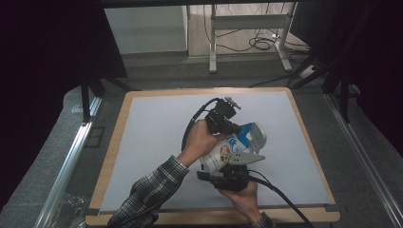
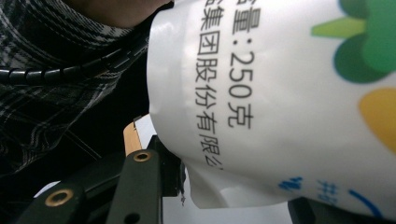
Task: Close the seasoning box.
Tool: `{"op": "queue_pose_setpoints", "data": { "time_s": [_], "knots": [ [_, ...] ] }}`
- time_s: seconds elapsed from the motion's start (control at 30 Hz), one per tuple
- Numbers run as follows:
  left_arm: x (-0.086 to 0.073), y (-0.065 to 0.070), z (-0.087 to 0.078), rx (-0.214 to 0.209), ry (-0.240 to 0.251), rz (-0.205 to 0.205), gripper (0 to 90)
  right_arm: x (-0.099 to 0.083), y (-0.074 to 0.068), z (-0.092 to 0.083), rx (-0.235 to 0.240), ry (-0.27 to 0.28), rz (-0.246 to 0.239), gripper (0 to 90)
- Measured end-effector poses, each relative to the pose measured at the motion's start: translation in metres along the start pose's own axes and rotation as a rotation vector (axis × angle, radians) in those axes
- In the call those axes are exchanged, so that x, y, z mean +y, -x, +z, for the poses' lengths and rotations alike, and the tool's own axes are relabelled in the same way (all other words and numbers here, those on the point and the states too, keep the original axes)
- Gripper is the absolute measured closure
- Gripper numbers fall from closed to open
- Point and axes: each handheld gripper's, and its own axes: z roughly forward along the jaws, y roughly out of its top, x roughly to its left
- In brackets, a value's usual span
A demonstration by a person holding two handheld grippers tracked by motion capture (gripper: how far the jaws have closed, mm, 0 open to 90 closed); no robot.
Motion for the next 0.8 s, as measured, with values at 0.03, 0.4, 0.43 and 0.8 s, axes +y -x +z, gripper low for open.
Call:
{"op": "queue_pose_setpoints", "data": {
  "time_s": [0.03, 0.4, 0.43, 0.8],
  "knots": [
    [0.0001, 0.0, 0.0002, 0.0, -0.001, 0.0, 88.8, -0.0001, 0.0, 0.0001, 0.001, 0.001, 0.001, 59.6],
    [0.0005, 0.0, 0.0005, -0.002, -0.003, -0.004, 88.8, 0.0001, -0.0007, 0.001, 0.005, 0.002, 0.004, 59.4],
    [0.0005, -0.0001, 0.0003, -0.002, -0.003, -0.006, 88.8, 0.0002, -0.0008, 0.0011, 0.005, 0.002, 0.002, 59.4],
    [0.0007, -0.0001, 0.0002, -0.003, -0.003, -0.012, 88.8, 0.0009, -0.0017, 0.0015, 0.005, 0.0, -0.001, 59.4]
  ]
}}
